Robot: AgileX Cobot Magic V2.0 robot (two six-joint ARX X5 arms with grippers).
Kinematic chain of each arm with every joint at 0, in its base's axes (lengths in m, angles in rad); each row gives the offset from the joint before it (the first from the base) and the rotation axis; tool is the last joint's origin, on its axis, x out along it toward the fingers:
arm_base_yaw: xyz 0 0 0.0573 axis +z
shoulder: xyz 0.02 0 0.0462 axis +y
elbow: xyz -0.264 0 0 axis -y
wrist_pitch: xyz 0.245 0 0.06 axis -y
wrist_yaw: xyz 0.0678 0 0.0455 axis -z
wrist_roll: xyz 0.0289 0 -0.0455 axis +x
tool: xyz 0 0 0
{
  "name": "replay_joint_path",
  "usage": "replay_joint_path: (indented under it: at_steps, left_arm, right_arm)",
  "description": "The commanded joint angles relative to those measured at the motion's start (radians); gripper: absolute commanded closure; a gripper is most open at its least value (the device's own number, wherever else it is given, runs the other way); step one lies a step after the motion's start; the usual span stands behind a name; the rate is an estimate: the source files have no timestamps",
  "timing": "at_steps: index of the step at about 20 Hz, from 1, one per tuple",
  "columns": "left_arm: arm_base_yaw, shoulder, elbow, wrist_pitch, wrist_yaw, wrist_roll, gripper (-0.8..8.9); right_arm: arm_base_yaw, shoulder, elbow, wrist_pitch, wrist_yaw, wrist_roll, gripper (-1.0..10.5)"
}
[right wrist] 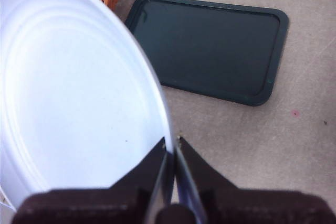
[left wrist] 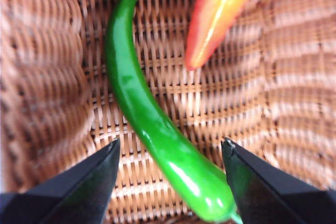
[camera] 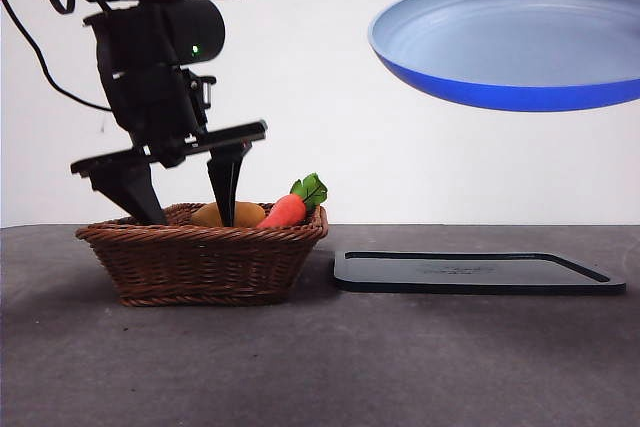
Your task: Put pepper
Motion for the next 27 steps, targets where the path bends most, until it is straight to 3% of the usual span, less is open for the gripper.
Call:
replay_joint_path:
  at_steps: [1,6,9,14,27]
  left_arm:
    - [-0.009,0.052,0.020,0.012,-0.005,-0.020,4.77]
    - [-0.010,0.065,0.020,0.039,-0.007,-0.048,4.85]
    - [-0.010,0.069,0.020,0.032,-0.002,-0.048,6.12]
    - [-0.010,0.069,0.020,0.000,0.003,-0.066,7.04]
    - [-0.010,-0.069,0.021,-0.004,0.030,-0.066,7.15]
  right_arm:
    - [0.002,0.003,0.025,0.010,-0.008,0.008,9.4]
    - [0.002,0.003,0.025,0.010,-0.008,0.005,9.4]
    - [0.002,0.003,0.025,0.010,-0.008,0.005,9.4]
    - [0.002,0.003,0.025,0.010,-0.008,0.002,9.4]
    - [0.002,0.010,0.025,0.016,-0.008,0.002,9.4]
